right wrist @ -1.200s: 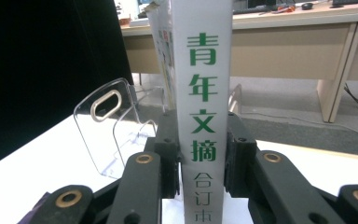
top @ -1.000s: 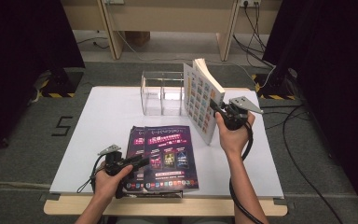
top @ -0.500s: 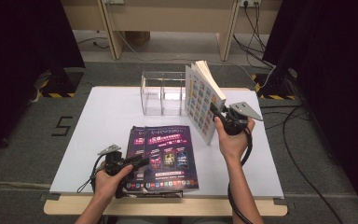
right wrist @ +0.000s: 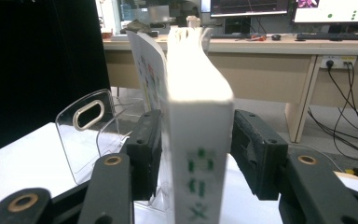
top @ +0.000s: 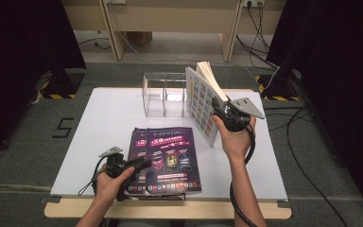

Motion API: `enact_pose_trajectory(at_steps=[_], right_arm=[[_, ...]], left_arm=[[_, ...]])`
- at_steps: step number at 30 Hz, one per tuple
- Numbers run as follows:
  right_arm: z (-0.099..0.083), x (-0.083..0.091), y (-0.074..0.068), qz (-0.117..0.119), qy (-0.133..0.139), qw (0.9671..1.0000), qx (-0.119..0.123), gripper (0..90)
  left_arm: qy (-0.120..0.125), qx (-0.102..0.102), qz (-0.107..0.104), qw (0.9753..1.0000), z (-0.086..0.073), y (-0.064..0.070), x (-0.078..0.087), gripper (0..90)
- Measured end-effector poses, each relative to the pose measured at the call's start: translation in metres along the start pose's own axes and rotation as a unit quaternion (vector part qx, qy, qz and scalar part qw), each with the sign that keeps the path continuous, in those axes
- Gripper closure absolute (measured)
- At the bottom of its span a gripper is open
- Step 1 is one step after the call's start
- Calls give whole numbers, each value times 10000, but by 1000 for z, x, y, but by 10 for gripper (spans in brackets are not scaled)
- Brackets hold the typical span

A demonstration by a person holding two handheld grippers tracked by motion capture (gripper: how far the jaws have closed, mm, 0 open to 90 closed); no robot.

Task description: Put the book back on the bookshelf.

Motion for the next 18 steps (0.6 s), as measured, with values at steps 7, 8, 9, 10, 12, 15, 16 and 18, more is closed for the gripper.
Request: enact_pose_trajectory(at_steps=[7,8,9,10,12,15,16,18], right_arm=[[2,0,-2,-34,-117,9999,-41,666],[2,0,-3,-47,-212,9998,-37,704],[3,0,-3,-50,-210,9998,-19,713],[3,0,-3,-51,-227,9997,-29,721],[3,0,-3,-62,-244,9997,-38,726],[3,0,-2,-79,-221,9997,-37,730],[3,0,-2,-70,-217,9997,-23,732],[3,0,-2,-53,-224,9997,-10,735]], left_arm=[[31,5,6,10000,1,-2,2,455],[33,10,5,10000,0,-2,2,455],[36,12,3,10000,0,-2,2,455],[36,12,3,10000,0,-2,2,455],[39,18,-3,10000,0,-1,2,456],[38,24,-1,10000,0,-2,2,455],[37,25,-2,10000,0,-2,2,455],[26,22,-4,10000,0,-2,1,455]])
Point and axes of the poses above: each handheld gripper's, and its own axes: x roughly backward along the jaws, z roughly out of its top, y roughly to its right, the point moved 4 cm from there along -x, roughly forward along the jaws, and after that the axes turned 14 degrees about -x, right-handed, at the moved point
